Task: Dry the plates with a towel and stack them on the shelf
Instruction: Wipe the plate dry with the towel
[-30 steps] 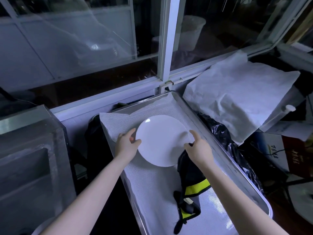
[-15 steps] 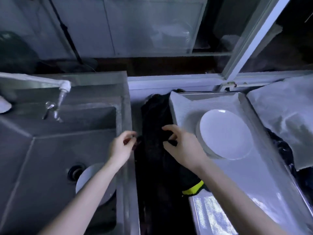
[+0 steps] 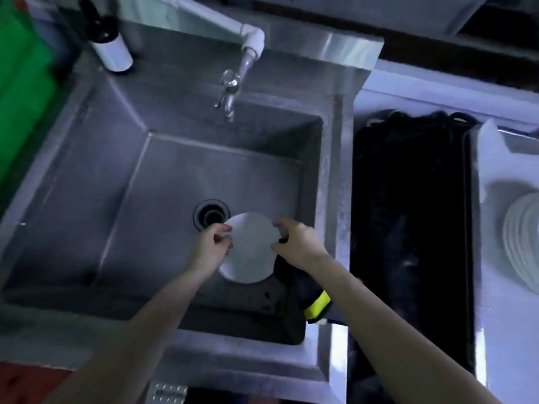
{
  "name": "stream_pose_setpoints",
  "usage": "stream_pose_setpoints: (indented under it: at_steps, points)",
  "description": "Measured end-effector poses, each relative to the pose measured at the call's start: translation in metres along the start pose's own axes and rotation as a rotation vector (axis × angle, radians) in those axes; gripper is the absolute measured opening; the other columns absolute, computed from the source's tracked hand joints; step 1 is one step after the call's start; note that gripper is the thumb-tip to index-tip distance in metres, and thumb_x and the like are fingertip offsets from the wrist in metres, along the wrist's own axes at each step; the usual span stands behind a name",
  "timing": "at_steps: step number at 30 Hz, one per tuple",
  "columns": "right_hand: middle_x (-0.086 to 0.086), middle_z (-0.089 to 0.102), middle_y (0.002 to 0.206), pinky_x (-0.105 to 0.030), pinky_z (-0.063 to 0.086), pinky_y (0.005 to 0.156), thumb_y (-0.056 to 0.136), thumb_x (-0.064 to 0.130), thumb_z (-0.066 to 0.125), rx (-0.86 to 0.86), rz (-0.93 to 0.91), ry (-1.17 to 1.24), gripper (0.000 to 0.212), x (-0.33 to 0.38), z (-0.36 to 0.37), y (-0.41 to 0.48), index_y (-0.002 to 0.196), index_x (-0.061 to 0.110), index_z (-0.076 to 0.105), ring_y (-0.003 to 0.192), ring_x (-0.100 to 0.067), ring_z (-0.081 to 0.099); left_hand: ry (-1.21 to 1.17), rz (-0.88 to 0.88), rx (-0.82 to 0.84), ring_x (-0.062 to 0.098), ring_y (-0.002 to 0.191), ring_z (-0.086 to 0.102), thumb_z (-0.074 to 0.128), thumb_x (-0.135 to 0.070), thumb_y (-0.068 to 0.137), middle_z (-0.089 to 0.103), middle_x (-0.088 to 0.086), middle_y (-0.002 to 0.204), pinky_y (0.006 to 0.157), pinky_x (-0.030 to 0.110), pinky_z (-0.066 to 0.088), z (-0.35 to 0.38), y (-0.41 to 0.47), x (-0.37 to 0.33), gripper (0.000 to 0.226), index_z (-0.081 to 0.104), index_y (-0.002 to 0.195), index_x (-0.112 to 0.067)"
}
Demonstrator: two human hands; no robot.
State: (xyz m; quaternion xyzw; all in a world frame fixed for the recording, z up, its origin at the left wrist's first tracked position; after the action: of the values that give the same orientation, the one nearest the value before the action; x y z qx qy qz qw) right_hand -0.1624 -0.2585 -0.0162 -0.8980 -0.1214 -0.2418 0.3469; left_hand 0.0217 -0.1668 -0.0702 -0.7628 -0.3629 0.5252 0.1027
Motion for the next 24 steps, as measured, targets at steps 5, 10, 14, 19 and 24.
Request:
stream_pose_setpoints:
  at_steps: [5,10,14,19,24]
  points:
    - [-0.004,0.063,0.104,-0.039,0.057,0.080,0.085,0.020,0.066,0.072,0.119,-0.077,0.064,-0.011,0.051,0.060,0.143,0.027,0.041,0.095,-0.026,0.062,0.085,-0.047,0.084,0.021,0.076,0.060,0.059,-0.016,0.099,0.059,-0.001,0.091,0.068,0.032,0.049,0.002,0.044,0.045,0.029,0.060,0.128,-0.016]
    - [-0.011,0.062,0.121,-0.041,0.055,0.085,0.086,0.015,0.062,0.069,0.191,-0.096,0.053,-0.029,0.079,0.102,0.137,0.018,0.046,0.107,-0.033,0.060,0.238,-0.027,0.112,0.018,0.098,0.053,0.061,-0.018,0.096,0.053,0.008,0.123,0.083,0.027,0.039,0.015,0.081,0.076,0.041,0.055,0.136,-0.020]
    - [-0.015,0.049,0.137,-0.037,0.051,0.082,0.087,0.022,0.057,0.090,0.296,-0.151,0.041,-0.046,0.096,0.120,0.128,0.018,0.050,0.108,-0.037,0.057,0.311,-0.042,0.136,0.028,0.120,0.053,0.062,-0.017,0.095,0.042,0.011,0.141,0.094,0.031,0.041,0.024,0.096,0.096,0.051,0.048,0.144,-0.024]
    - [-0.016,0.052,0.124,-0.048,0.052,0.091,0.088,0.022,0.052,0.122,0.409,-0.177,0.045,-0.065,0.116,0.118,0.131,0.028,0.042,0.107,-0.039,0.057,0.384,-0.013,0.162,0.035,0.123,0.051,0.061,-0.011,0.092,0.038,0.013,0.146,0.104,0.042,0.043,0.031,0.105,0.108,0.063,0.041,0.151,-0.021]
    - [-0.018,0.052,0.123,-0.050,0.052,0.089,0.089,0.023,0.049,0.054,0.439,-0.072,0.062,-0.071,0.130,0.105,0.143,0.039,0.025,0.106,-0.041,0.057,0.352,-0.020,0.158,0.032,0.106,0.055,0.056,-0.003,0.088,0.043,0.013,0.131,0.083,0.033,0.044,0.030,0.112,0.116,0.072,0.037,0.153,-0.030]
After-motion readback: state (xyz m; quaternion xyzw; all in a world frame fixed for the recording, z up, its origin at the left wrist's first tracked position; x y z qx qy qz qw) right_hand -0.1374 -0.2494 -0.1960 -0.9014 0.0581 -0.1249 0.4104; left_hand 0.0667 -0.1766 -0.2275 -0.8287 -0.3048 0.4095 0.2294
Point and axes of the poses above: each hand's wrist, its own y-axis towards the middle knuckle, its own z-axis out of the palm, x = y × z, the point moved 3 cm from there along y, towards the middle knuckle
